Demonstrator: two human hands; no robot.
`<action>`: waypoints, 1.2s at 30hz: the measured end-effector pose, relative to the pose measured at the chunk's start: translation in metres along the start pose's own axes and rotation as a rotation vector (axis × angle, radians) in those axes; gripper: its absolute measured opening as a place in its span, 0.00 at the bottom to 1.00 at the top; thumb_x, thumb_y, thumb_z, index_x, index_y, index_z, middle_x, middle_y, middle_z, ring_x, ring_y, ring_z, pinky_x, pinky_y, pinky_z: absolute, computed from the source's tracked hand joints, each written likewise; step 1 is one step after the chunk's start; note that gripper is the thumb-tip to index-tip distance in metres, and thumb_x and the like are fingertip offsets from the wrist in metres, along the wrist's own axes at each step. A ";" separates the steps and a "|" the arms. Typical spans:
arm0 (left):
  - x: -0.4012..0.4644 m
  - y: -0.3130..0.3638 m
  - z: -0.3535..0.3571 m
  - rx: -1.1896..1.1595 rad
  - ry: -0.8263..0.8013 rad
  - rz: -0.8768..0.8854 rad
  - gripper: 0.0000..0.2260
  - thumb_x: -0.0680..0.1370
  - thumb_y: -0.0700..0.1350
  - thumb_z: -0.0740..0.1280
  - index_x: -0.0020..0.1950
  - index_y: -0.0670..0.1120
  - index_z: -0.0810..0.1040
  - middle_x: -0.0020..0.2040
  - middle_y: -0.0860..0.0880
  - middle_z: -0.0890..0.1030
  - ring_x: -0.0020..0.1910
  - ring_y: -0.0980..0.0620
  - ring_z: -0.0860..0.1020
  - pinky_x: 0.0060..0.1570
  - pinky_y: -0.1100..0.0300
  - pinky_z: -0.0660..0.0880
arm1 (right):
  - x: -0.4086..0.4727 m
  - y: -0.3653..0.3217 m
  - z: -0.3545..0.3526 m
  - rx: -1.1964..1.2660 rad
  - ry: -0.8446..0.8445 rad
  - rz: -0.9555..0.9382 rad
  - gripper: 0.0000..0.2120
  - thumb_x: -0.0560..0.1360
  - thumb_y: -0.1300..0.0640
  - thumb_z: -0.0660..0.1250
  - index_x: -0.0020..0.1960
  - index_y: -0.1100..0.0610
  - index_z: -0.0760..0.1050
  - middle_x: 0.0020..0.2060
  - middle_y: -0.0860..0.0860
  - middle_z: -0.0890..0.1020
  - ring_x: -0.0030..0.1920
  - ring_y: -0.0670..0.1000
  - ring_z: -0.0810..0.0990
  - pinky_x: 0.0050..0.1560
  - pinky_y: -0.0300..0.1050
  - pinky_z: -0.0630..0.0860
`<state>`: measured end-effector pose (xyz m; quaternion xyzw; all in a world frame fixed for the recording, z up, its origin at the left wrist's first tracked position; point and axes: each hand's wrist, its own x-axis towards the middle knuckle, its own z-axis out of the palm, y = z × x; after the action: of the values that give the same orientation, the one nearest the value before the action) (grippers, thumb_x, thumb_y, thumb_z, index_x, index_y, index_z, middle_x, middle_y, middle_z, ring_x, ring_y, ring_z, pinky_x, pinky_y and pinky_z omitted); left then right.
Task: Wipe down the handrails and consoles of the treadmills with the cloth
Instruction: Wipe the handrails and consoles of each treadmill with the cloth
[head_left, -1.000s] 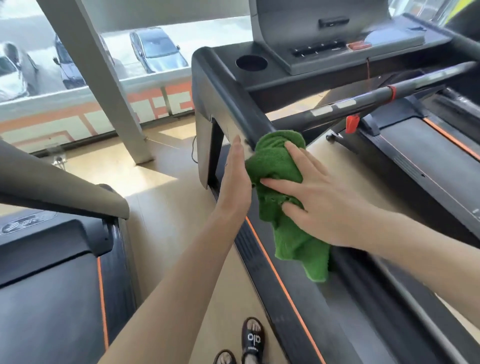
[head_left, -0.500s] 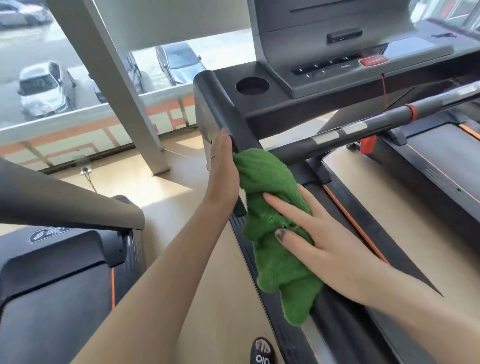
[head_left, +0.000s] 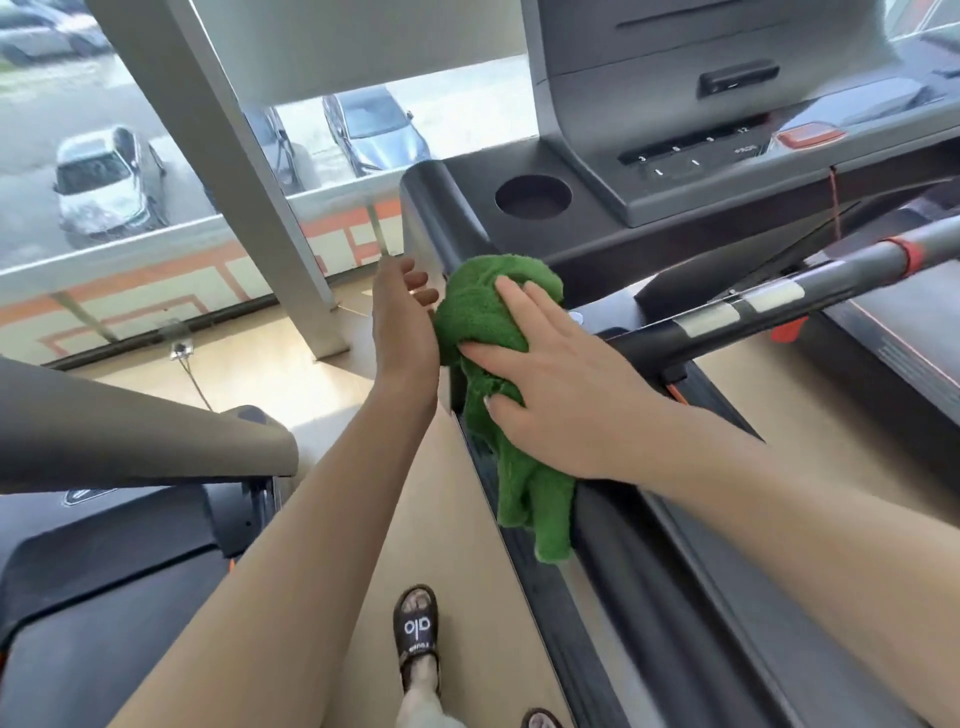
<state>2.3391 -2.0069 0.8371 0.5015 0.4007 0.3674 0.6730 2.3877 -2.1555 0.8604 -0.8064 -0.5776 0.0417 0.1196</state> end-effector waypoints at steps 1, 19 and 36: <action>0.008 0.001 -0.001 0.000 -0.005 0.006 0.17 0.84 0.56 0.54 0.58 0.48 0.77 0.55 0.46 0.79 0.52 0.51 0.76 0.55 0.55 0.76 | 0.016 -0.002 0.002 -0.060 0.018 -0.006 0.24 0.79 0.49 0.55 0.74 0.44 0.71 0.81 0.59 0.48 0.80 0.61 0.46 0.80 0.54 0.45; 0.167 0.019 -0.008 -0.007 -0.209 0.068 0.19 0.87 0.56 0.50 0.68 0.52 0.75 0.61 0.57 0.81 0.56 0.71 0.78 0.50 0.75 0.72 | 0.292 -0.013 0.006 -0.739 -0.192 0.052 0.25 0.80 0.42 0.58 0.72 0.54 0.72 0.71 0.57 0.69 0.70 0.60 0.67 0.72 0.54 0.62; 0.206 0.061 0.044 0.966 -0.663 0.620 0.29 0.84 0.60 0.38 0.71 0.56 0.75 0.70 0.50 0.77 0.68 0.48 0.72 0.62 0.51 0.66 | 0.214 0.053 -0.013 -0.020 -0.018 0.191 0.27 0.81 0.43 0.45 0.80 0.43 0.57 0.82 0.51 0.54 0.81 0.50 0.48 0.80 0.52 0.47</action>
<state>2.4577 -1.8249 0.8683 0.9255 0.1291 0.1491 0.3233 2.5099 -1.9719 0.8749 -0.8587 -0.4993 0.0544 0.1021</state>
